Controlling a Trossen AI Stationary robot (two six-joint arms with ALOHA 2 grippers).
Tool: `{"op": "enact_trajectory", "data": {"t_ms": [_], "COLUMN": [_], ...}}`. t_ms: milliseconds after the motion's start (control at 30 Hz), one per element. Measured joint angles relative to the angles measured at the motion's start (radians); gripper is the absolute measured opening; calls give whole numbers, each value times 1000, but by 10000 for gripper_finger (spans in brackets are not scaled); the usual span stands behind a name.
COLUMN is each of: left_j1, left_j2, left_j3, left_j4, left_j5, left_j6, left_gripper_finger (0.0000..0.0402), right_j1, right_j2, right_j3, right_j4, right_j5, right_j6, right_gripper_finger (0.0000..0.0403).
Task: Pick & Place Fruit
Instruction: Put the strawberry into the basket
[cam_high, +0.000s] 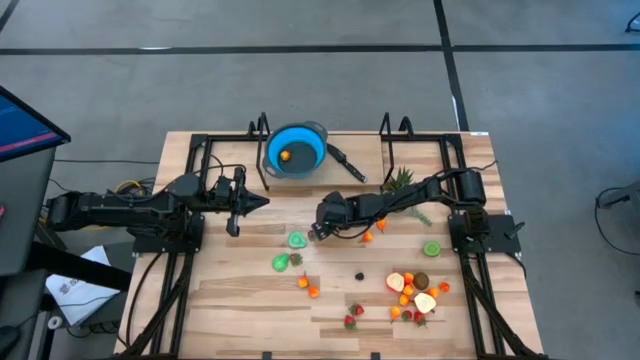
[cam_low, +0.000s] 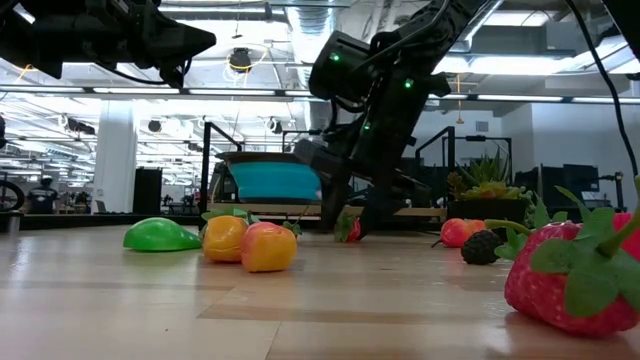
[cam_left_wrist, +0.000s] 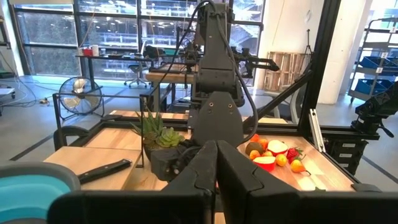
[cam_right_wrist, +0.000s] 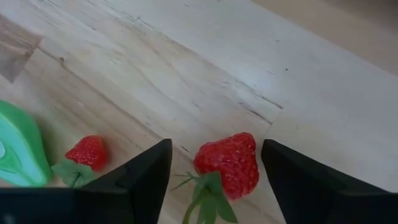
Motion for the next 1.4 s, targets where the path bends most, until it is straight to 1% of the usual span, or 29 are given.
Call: {"op": "enact_trajectory", "data": {"t_ms": [267, 333, 400, 467, 633, 700, 900, 1067, 1233, 1400], "left_j1": [0, 0, 0, 0, 0, 0, 0, 0, 0, 0], "left_j2": [0, 0, 0, 0, 0, 0, 0, 0, 0, 0], "left_j3": [0, 0, 0, 0, 0, 0, 0, 0, 0, 0], "left_j4": [0, 0, 0, 0, 0, 0, 0, 0, 0, 0], "left_j5": [0, 0, 0, 0, 0, 0, 0, 0, 0, 0], "left_j6": [0, 0, 0, 0, 0, 0, 0, 0, 0, 0], "left_gripper_finger": [2, 2, 2, 2, 2, 2, 2, 2, 2, 2], "right_j1": [-1, -1, -1, 0, 0, 0, 0, 0, 1, 1], "right_j2": [0, 0, 0, 0, 0, 1, 1, -5, -23, -47], "right_j3": [-2, -2, -2, -2, -1, -1, -1, -1, -3, -2], "right_j4": [-12, -12, -10, -7, -5, -5, -7, -9, -16, -11], "right_j5": [1, 1, 1, 1, 0, 0, 0, -4, -22, -36], "right_j6": [0, 0, 0, 1, 13, 14, 13, 11, 11, -15], "right_gripper_finger": [146, 127, 116, 116, 139, 142, 112, 113, 125, 113]}}
